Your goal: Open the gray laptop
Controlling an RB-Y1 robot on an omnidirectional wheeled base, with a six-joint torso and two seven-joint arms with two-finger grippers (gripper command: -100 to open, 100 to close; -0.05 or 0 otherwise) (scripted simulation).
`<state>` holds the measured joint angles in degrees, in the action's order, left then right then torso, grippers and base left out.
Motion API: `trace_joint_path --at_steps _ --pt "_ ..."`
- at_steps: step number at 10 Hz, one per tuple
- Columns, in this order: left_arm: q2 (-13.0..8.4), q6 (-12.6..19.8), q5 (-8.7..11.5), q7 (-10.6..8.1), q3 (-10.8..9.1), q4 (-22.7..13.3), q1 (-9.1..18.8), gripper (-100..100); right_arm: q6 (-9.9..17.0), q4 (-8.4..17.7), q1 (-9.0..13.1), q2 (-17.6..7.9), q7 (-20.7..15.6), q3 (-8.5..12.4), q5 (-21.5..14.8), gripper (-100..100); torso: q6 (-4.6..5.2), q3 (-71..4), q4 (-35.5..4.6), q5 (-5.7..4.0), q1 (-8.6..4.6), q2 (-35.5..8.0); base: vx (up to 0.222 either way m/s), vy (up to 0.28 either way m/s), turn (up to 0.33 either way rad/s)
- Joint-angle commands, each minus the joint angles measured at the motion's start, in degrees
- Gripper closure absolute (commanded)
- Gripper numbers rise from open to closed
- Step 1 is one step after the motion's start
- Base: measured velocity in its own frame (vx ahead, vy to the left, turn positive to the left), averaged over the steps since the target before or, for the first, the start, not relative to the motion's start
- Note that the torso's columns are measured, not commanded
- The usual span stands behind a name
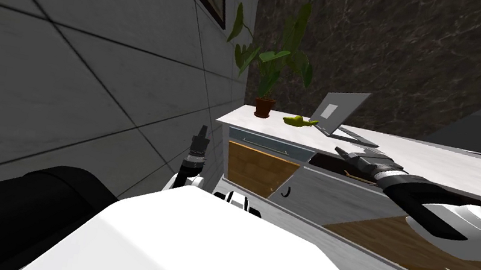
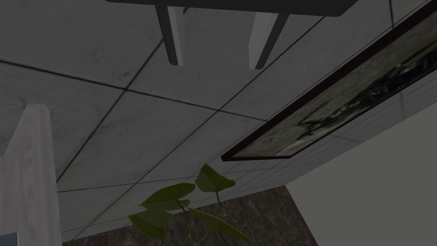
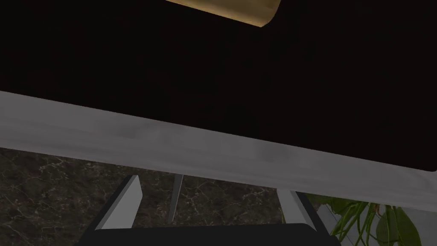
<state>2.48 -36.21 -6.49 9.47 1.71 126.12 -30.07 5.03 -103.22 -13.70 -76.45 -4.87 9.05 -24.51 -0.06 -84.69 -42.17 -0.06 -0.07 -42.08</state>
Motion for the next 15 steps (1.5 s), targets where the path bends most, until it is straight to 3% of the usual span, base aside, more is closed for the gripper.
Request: trace_joint_path --at_steps 1,5,7,8,10,12,15 --pt "0.0 0.0 0.0 0.0 0.0 0.0 0.0 0 1.84 2.61 0.02 -3.96 -0.78 -1.25 -0.46 -100 0.03 0.0 0.0 -0.01 -0.02 -0.01 0.012 0.0 0.183" --pt "0.0 0.0 0.0 0.0 0.0 0.0 0.0 0 4.12 5.52 -0.2 -8.95 -1.66 -2.82 -0.85 -100 -0.37 -0.71 0.06 0.17 -0.36 0.93 0.0 0.0 0.12" --pt "0.0 0.0 0.0 0.0 0.0 0.0 0.0 0 4.12 5.52 -0.2 -9.7 -1.66 -2.82 -0.85 -100 -0.49 -1.15 0.06 0.25 -0.75 1.5 0.008 -0.01 0.046" --pt "0.0 0.0 0.0 0.0 -0.01 0.0 -0.01 0 5.16 6.83 -0.35 -12.07 -2.07 -3.59 -1.02 -100 -0.47 -1.12 0.0 0.3 -0.69 1.43 -0.001 -0.011 0.167" --pt "0.0 0.0 0.0 0.0 0.0 0.0 0.0 0 5.16 6.86 -0.35 -12.07 -2.07 -3.59 -1.02 -100 -0.75 -1.47 -0.05 0.44 -0.95 1.89 0.003 -0.004 0.054" --pt "-0.01 -0.01 0.0 0.0 -0.02 0.01 -0.03 0 5.16 6.86 -0.35 -12.07 -2.07 -3.59 -1.02 -100 -0.13 -0.66 0.16 0.03 -0.37 0.92 0.067 -0.04 0.024" --pt "0.0 0.0 0.0 0.0 0.0 0.0 0.0 0 7.79 10.26 -0.85 -18.08 -3.12 -5.69 -1.48 -100 -0.23 -0.02 -0.18 0.19 -0.09 -0.09 0.046 -0.014 0.189"
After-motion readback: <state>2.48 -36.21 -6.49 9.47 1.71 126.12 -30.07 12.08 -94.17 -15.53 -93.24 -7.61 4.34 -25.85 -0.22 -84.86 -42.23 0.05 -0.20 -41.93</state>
